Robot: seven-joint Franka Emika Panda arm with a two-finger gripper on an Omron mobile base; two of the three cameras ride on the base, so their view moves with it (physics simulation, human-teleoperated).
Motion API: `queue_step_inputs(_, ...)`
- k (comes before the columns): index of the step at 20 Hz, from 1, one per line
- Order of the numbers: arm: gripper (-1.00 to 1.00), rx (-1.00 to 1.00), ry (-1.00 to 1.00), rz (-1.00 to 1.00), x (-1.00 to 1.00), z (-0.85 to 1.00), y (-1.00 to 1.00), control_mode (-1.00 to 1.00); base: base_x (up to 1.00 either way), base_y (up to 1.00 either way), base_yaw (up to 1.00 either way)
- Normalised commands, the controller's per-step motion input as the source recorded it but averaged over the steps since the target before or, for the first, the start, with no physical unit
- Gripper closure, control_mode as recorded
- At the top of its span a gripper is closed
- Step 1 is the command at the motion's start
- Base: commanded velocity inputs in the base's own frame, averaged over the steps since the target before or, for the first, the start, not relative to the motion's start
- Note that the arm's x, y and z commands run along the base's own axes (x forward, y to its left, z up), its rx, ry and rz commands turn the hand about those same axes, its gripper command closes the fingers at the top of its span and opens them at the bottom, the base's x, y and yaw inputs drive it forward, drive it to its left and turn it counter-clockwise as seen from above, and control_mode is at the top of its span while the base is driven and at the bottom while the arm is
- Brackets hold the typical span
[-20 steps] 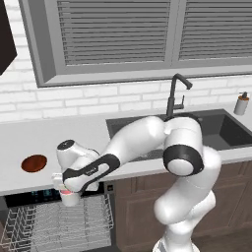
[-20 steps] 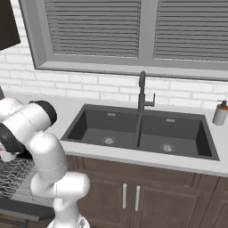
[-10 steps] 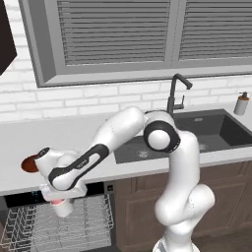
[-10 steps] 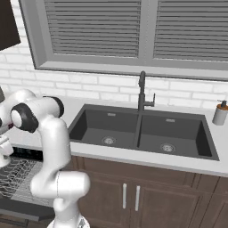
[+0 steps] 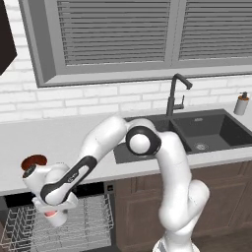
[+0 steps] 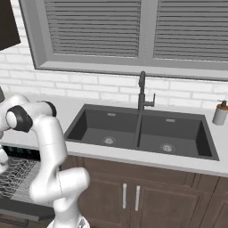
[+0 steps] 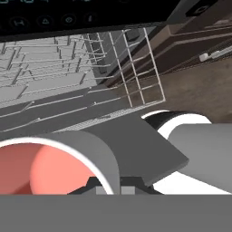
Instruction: Pick up the cup and bowl from the counter, place them in the dishwasher, and close the dishwasher door.
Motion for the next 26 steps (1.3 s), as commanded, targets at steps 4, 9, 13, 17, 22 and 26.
queue_step_inputs(4,1.0,0.0,-0.15,0.0,0.0,-0.26,0.04,-1.0,0.0,0.0,0.0)
queue_step_inputs(9,1.0,0.0,-0.18,0.0,0.0,-0.38,0.15,-1.0,0.0,0.0,0.0)
queue_step_inputs(13,1.0,0.0,-0.12,0.0,0.04,-0.2,0.28,-1.0,0.0,0.0,0.0)
queue_step_inputs(17,1.0,0.0,0.0,0.0,0.2,0.0,0.13,-1.0,0.0,0.0,0.0)
queue_step_inputs(22,1.0,0.0,0.0,0.0,0.17,-0.04,0.09,-1.0,0.0,0.0,0.0)
queue_step_inputs(26,1.0,0.0,-0.01,0.01,0.13,-0.34,0.08,-1.0,0.0,0.0,0.0)
